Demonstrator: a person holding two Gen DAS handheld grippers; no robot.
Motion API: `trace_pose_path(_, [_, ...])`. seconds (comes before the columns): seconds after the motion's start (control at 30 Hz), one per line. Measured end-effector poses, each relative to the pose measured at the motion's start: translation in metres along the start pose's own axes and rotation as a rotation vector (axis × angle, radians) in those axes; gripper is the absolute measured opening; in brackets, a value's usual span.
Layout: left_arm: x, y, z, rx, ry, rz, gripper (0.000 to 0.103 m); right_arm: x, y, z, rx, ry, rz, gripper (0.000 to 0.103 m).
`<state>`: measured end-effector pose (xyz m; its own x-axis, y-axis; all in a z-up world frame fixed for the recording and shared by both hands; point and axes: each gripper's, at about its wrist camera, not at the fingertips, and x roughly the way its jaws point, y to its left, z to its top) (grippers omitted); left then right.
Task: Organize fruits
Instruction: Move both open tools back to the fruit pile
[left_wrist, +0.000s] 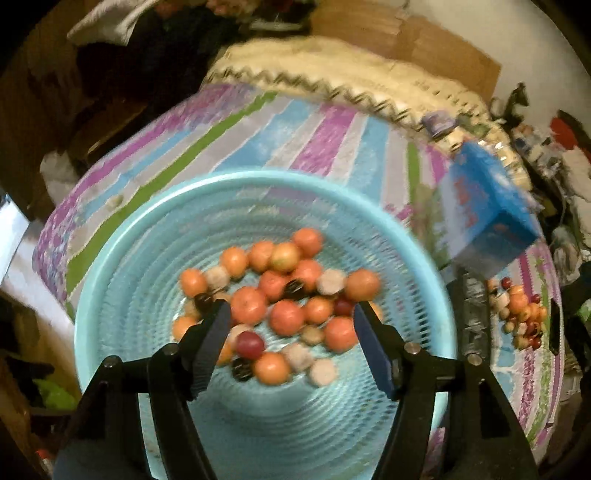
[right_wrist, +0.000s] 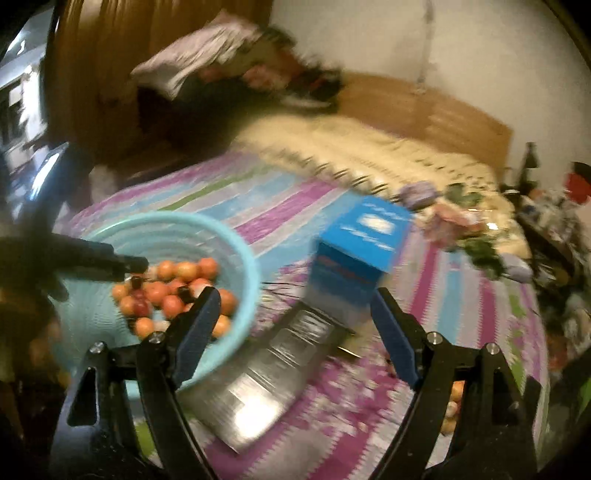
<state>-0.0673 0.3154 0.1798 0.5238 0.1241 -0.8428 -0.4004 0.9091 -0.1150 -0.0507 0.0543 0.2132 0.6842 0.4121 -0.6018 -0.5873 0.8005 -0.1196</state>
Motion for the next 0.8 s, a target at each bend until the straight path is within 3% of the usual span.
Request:
trace_pose_path(0.23, [-0.043,-0.080,-0.014,0.107,-0.213,-0.088,0.080,-0.047,-0.052,-0.054,0.070,-0.131,-0.166,0.096])
trace_pose_path(0.33, [-0.057,-0.129,-0.029,0.212,-0.268,-0.180,0.083,-0.050,-0.082,-0.087,0.113,-0.112,-0.234,0.098])
trace_pose_path(0.4, [-0.061,-0.166,-0.042,0.282,-0.281,-0.244,0.083,-0.047,-0.104,-0.118,0.163,-0.031,-0.265,0.098])
trace_pose_path(0.57, [-0.041,-0.247,-0.077,0.438,-0.231,-0.378,0.083,-0.049,-0.148,-0.167,0.286,0.087,-0.301,0.097])
trace_pose_path(0.7, [0.016,-0.302,-0.106,0.490,-0.089,-0.457,0.082,-0.054,-0.177,-0.193,0.373,0.122,-0.302,0.090])
trace_pose_path(0.8, [0.059,-0.334,-0.124,0.516,-0.015,-0.476,0.069,-0.057,-0.195,-0.210,0.439,0.148,-0.284,0.084])
